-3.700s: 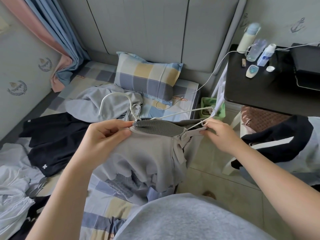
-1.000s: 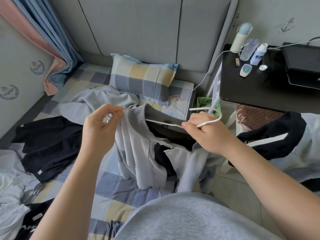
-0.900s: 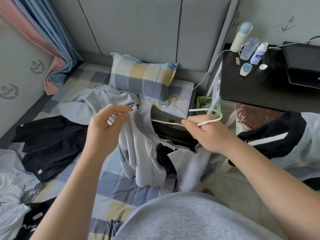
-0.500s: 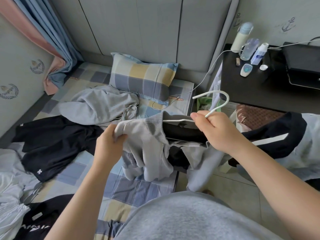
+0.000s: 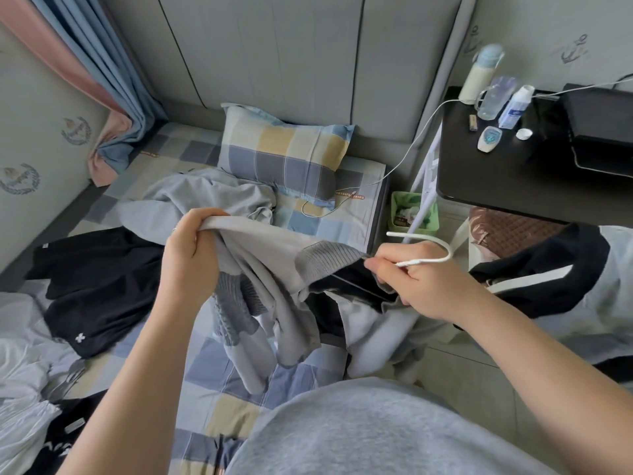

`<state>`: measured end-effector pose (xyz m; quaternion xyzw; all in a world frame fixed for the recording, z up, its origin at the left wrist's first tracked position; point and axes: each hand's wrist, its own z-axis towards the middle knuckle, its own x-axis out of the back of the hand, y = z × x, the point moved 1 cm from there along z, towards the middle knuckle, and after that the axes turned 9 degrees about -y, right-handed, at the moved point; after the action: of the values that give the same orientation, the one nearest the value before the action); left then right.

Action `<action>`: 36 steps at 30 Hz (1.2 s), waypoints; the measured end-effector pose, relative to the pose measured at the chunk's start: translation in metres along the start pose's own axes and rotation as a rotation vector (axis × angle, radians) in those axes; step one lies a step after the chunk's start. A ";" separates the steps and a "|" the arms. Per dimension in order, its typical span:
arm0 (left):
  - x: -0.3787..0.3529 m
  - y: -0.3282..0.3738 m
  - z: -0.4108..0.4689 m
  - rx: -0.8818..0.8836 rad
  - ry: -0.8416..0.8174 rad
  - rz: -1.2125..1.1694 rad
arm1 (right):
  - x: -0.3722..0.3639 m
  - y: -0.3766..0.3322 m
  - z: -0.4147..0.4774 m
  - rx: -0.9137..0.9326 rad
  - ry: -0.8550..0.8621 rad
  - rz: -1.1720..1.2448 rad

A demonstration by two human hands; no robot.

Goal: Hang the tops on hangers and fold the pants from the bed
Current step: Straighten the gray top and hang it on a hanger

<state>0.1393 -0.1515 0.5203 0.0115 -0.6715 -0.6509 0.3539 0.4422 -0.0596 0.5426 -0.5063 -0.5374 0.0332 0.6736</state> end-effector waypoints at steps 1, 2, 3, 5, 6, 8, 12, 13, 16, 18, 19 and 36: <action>0.001 -0.002 0.003 0.028 0.001 0.007 | 0.000 -0.004 -0.001 0.028 -0.001 -0.001; 0.000 -0.003 0.006 0.043 0.003 0.011 | -0.002 -0.007 -0.001 0.052 -0.005 -0.003; 0.000 -0.004 0.008 0.049 0.006 0.013 | -0.003 -0.010 0.000 0.068 -0.013 -0.006; -0.002 -0.006 0.013 0.061 0.025 0.014 | -0.007 -0.015 0.001 0.080 -0.039 -0.003; -0.003 -0.007 0.014 0.070 0.038 0.025 | -0.009 -0.016 0.002 0.079 -0.057 0.008; -0.004 -0.009 0.016 0.093 0.058 0.065 | -0.012 -0.016 0.002 0.061 -0.089 0.046; -0.007 -0.011 0.018 0.097 0.023 0.108 | -0.013 -0.011 0.002 -0.022 -0.127 0.113; -0.007 -0.011 0.017 0.095 0.015 0.104 | -0.014 -0.009 0.003 -0.042 -0.138 0.116; -0.008 -0.012 0.016 0.100 -0.004 0.089 | -0.015 -0.006 0.005 -0.099 -0.184 0.087; -0.011 -0.014 0.014 0.101 -0.027 0.103 | -0.019 -0.008 0.005 -0.124 -0.205 0.073; -0.011 -0.015 0.014 0.114 -0.038 0.108 | -0.021 -0.009 0.004 -0.112 -0.200 0.079; -0.023 0.027 -0.016 -0.230 -0.473 0.326 | -0.029 -0.005 0.004 -0.103 -0.057 0.280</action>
<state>0.1763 -0.1499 0.5318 -0.2884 -0.6501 -0.6420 0.2864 0.4242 -0.0762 0.5261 -0.6093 -0.4815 0.1137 0.6197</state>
